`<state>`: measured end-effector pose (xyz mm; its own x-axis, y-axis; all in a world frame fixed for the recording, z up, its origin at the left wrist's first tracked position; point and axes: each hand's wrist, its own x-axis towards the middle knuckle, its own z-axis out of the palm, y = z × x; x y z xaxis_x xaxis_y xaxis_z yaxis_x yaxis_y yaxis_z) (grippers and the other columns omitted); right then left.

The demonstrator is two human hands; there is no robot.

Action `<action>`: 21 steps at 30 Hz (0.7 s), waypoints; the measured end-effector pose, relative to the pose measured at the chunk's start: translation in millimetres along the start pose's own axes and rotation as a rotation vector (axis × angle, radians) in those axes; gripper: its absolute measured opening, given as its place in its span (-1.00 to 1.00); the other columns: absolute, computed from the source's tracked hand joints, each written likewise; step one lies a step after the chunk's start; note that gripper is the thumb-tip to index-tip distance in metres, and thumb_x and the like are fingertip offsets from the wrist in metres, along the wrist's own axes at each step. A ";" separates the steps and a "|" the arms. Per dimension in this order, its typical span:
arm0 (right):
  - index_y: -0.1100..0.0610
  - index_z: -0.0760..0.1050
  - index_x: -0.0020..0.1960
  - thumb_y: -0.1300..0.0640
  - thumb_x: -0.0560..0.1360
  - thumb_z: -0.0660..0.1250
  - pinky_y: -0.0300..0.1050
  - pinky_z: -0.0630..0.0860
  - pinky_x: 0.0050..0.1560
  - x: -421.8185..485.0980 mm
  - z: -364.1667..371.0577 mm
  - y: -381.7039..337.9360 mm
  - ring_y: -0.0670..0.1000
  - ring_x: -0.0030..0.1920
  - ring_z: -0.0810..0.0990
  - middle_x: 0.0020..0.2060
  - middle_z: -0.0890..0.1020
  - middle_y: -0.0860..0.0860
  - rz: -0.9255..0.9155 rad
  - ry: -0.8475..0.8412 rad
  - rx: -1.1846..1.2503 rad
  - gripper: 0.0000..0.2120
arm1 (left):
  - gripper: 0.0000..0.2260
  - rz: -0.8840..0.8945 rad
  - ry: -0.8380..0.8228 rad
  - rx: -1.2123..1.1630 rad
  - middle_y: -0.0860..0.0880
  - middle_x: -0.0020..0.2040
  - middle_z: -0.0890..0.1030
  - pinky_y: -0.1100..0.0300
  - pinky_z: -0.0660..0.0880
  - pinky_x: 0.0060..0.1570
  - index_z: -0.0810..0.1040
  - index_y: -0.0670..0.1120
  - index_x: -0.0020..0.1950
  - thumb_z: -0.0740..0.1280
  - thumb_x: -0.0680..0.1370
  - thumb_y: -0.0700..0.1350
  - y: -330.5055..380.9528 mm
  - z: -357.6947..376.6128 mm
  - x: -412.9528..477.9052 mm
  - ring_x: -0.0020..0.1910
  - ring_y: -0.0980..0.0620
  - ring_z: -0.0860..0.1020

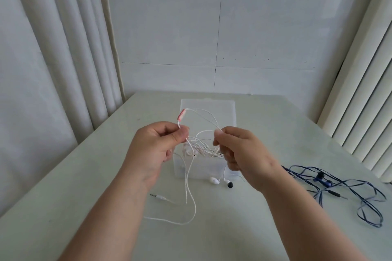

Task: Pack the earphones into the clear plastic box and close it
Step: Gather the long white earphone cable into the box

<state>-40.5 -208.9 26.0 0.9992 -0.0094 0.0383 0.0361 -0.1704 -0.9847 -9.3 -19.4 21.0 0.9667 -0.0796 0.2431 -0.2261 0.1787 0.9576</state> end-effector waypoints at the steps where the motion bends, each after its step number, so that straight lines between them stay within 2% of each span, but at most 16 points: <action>1: 0.12 0.52 -0.20 0.19 0.54 0.30 -0.23 0.22 -0.44 -0.3 1.3 0.6 -0.07 -0.49 0.24 -0.51 0.38 -0.13 -0.009 -0.045 0.013 -0.86 | -0.90 0.005 0.006 -0.016 -0.20 -0.28 0.51 0.13 0.03 -0.41 0.67 -0.08 -0.34 0.48 0.30 -0.06 -0.7 1.0 0.0 -0.44 0.00 0.15; 3: 0.08 0.58 -0.08 0.24 0.48 0.36 -0.22 0.26 -0.40 -2.0 5.3 1.7 -0.08 -0.47 0.28 -0.49 0.40 -0.18 -0.029 -0.121 -0.028 -0.91 | -0.88 0.019 0.026 -0.013 -0.21 -0.30 0.42 0.12 0.03 -0.41 0.66 -0.08 -0.33 0.49 0.30 -0.04 -2.8 2.3 -0.1 -0.42 -0.04 0.11; 7: 0.04 0.64 -0.07 0.04 0.41 0.46 -0.04 0.21 -0.33 -6.0 16.6 2.1 0.00 -0.41 0.24 -0.40 0.41 -0.09 -0.029 -0.167 -0.130 -0.87 | -0.79 0.048 0.053 -0.001 -0.13 -0.40 0.24 0.13 0.03 -0.42 0.65 -0.10 -0.33 0.56 0.25 0.00 -4.4 4.9 -1.0 -0.36 -0.13 0.07; 9: 0.07 0.63 -0.17 0.07 0.44 0.45 -0.07 0.19 -0.34 -7.7 19.9 1.4 -0.01 -0.43 0.22 -0.45 0.42 -0.14 -0.024 -0.189 -0.123 -0.93 | -0.81 0.051 0.065 -0.012 -0.16 -0.38 0.25 0.18 0.05 -0.44 0.65 -0.10 -0.33 0.50 0.26 0.01 -3.8 4.8 -1.2 -0.38 -0.09 0.09; 11: 0.03 0.59 -0.26 0.11 0.47 0.41 -0.13 0.17 -0.35 -8.2 19.3 0.7 -0.02 -0.43 0.21 -0.49 0.38 -0.15 -0.013 -0.193 -0.110 -0.87 | -0.86 0.049 0.071 -0.013 -0.17 -0.37 0.31 0.22 0.10 -0.47 0.64 -0.09 -0.34 0.48 0.35 -0.04 -4.7 3.8 -0.5 -0.44 -0.02 0.17; 13: 0.07 0.57 -0.28 0.15 0.51 0.31 -0.18 0.17 -0.39 -8.8 16.5 -1.9 -0.02 -0.45 0.21 -0.52 0.41 -0.14 0.008 -0.202 -0.035 -0.81 | -0.82 0.050 0.080 -0.023 -0.13 -0.39 0.42 0.25 0.15 -0.50 0.61 -0.06 -0.34 0.41 0.48 -0.15 -6.3 5.1 0.4 -0.47 0.03 0.25; 15: 0.14 0.49 -0.30 0.21 0.54 0.21 -0.18 0.10 -0.45 -10.7 13.4 -5.1 -0.02 -0.48 0.18 -0.50 0.51 -0.04 0.045 -0.249 0.052 -0.76 | -0.78 0.058 0.085 -0.113 -0.06 -0.36 0.53 0.26 0.17 -0.54 0.54 -0.09 -0.27 0.28 0.58 -0.20 -5.1 8.7 -0.1 -0.47 0.05 0.29; 17: 0.14 0.41 -0.35 0.22 0.52 0.20 -0.15 0.04 -0.45 -13.2 9.0 -8.7 -0.01 -0.51 0.14 -0.48 0.52 0.08 0.087 -0.317 0.040 -0.74 | -0.79 0.064 0.128 -0.198 -0.08 -0.35 0.59 0.26 0.16 -0.56 0.48 -0.09 -0.18 0.18 0.64 -0.18 -2.0 8.3 -0.2 -0.51 0.05 0.33; 19: 0.15 0.41 -0.37 0.22 0.50 0.24 -0.18 0.06 -0.48 -12.9 0.1 -9.8 -0.01 -0.53 0.15 -0.50 0.48 0.09 0.103 -0.353 -0.058 -0.74 | -0.77 0.069 0.237 -0.252 -0.09 -0.41 0.58 0.28 0.15 -0.57 0.45 -0.06 -0.18 0.13 0.66 -0.16 -0.1 2.1 2.1 -0.56 0.05 0.33; 21: 0.15 0.46 -0.37 0.21 0.50 0.28 -0.20 0.08 -0.50 -11.1 -10.3 -9.3 -0.03 -0.54 0.18 -0.48 0.51 0.10 0.129 -0.376 -0.152 -0.75 | -0.76 0.074 0.350 -0.278 -0.03 -0.50 0.47 0.30 0.13 -0.59 0.41 -0.04 -0.21 0.15 0.66 -0.14 -2.3 -4.6 5.7 -0.58 0.05 0.26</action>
<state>-52.2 -217.4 36.5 0.9326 0.3153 -0.1759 -0.0639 -0.3353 -0.9400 -2.8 -15.8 19.5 0.9422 0.2715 0.1965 -0.3017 0.4319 0.8500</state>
